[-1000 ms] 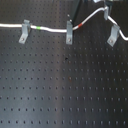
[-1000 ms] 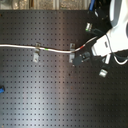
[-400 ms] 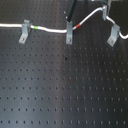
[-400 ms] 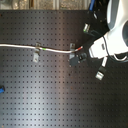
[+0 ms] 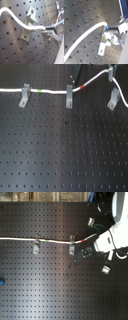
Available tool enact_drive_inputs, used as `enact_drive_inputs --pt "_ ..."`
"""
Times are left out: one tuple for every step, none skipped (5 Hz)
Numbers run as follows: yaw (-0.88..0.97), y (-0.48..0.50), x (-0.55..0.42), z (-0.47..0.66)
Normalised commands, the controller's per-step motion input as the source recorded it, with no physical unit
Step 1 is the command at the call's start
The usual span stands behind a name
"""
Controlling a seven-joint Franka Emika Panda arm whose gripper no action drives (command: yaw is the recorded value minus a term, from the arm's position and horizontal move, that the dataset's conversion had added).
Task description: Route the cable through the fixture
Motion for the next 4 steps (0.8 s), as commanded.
enact_drive_inputs --pt "0.17 -0.058 0.121 -0.02" --pt "0.54 0.031 0.076 -0.03" --pt "0.59 0.024 0.076 -0.02" --pt "0.62 0.005 0.023 0.00"
